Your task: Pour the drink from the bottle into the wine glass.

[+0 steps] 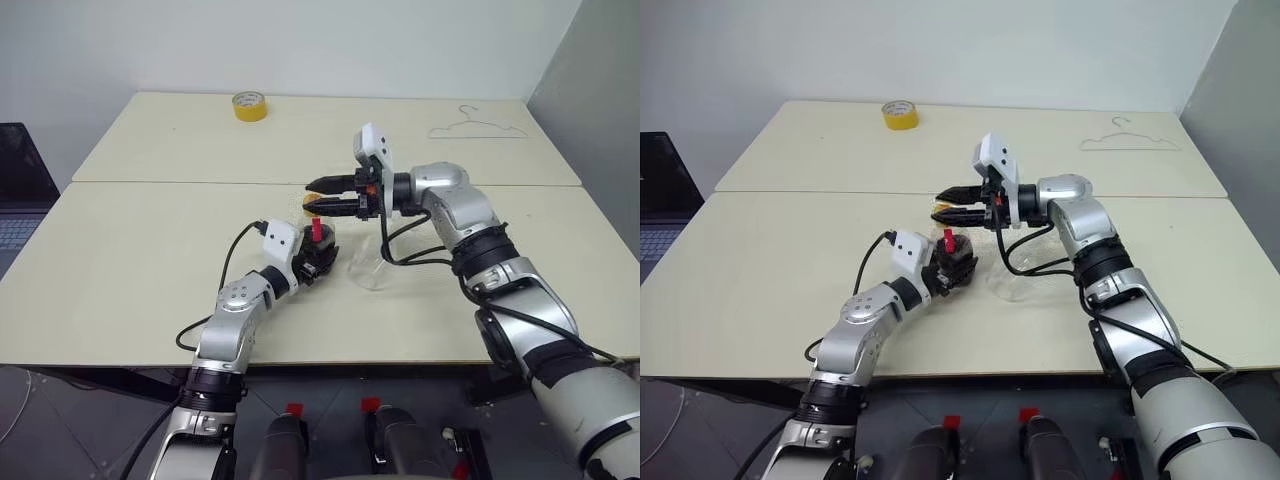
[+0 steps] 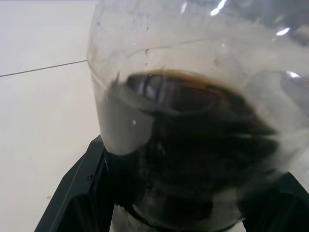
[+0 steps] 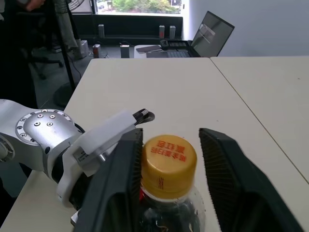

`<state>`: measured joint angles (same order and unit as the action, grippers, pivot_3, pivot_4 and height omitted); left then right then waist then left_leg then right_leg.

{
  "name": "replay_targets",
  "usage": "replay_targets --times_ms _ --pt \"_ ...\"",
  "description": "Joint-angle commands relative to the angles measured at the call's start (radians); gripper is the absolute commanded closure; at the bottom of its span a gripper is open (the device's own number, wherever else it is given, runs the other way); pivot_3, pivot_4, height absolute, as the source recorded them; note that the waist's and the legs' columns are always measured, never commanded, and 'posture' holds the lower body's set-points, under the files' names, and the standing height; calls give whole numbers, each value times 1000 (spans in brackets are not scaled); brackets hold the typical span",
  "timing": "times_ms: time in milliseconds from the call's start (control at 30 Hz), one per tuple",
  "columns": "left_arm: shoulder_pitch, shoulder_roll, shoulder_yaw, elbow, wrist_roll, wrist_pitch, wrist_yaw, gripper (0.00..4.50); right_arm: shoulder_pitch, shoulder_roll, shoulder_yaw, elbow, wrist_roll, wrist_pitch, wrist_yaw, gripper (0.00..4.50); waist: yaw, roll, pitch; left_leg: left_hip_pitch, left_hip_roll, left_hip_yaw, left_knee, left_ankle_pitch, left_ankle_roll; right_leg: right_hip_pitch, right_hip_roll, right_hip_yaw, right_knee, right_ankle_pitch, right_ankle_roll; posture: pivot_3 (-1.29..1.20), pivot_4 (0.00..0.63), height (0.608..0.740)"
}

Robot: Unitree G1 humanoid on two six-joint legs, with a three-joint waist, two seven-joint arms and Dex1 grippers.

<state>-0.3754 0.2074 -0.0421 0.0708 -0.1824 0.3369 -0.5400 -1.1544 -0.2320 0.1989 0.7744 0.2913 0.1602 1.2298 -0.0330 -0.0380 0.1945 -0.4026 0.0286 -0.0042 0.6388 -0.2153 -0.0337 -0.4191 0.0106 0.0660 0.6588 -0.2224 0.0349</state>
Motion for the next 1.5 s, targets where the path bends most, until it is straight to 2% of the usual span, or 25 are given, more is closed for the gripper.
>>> replay_targets --times_ms 33,133,167,267,467,567,767,1100,1367,1467,1500 --pt "27 4 -33 21 -3 34 -22 1434 37 -26 -51 -125 23 71 -16 1209 1 0 0 0 0 0 0 0 0 0 0 0 0 0 0 0 150 740" --pt "20 3 -37 27 -2 35 -24 1434 89 -38 -61 -257 40 135 -35 104 1 0 0 0 0 1 -1 0 0 -1 0 1 0 0 0 0 150 740" --pt "17 3 -38 30 -2 34 -26 1434 107 -40 -70 -312 51 166 -52 44 1 0 0 0 0 1 -1 0 0 -1 0 1 0 0 0 0 150 740" --pt "11 2 -39 38 0 33 -29 1434 155 -43 -102 -481 99 272 -111 44 2 0 0 0 0 1 -2 0 0 -1 0 1 0 0 0 0 150 740" --pt "-3 -3 -32 76 34 15 24 1434 226 13 -136 -782 85 518 -453 44 3 1 0 0 0 0 -2 0 0 -1 0 1 0 0 -1 0 150 740" --pt "-9 -2 -38 102 57 3 55 1434 265 39 -101 -890 50 632 -589 44 3 1 0 1 0 0 -1 0 0 -1 -1 1 0 -3 -5 0 150 740" --pt "-14 -5 -46 116 67 -21 77 1434 307 163 -127 -1016 53 815 -823 44 2 1 -1 1 0 2 -1 0 0 -1 -1 2 0 -3 -6 0 150 740" --pt "-26 -13 -55 146 70 -36 96 1434 316 207 -71 -1023 8 880 -965 44 0 1 -1 1 1 2 -1 0 0 -1 -1 2 0 -3 -6 0 150 740" --pt "-21 -13 -59 143 68 -35 93 1434 315 226 -55 -982 -14 854 -1003 44 0 1 -1 1 1 2 -1 0 0 -1 0 2 -1 -3 -6 0 150 740" --pt "-21 -13 -58 144 68 -36 93 1434 315 234 -54 -979 -11 843 -1005 652 0 1 -1 1 1 2 -2 0 0 -1 0 2 -1 -3 -5 0 150 740" --pt "-21 -12 -57 144 68 -36 93 1434 314 237 -56 -978 -10 840 -1006 1010 0 1 -1 1 1 2 -2 0 0 -1 0 2 -1 -3 -5 0 150 740"
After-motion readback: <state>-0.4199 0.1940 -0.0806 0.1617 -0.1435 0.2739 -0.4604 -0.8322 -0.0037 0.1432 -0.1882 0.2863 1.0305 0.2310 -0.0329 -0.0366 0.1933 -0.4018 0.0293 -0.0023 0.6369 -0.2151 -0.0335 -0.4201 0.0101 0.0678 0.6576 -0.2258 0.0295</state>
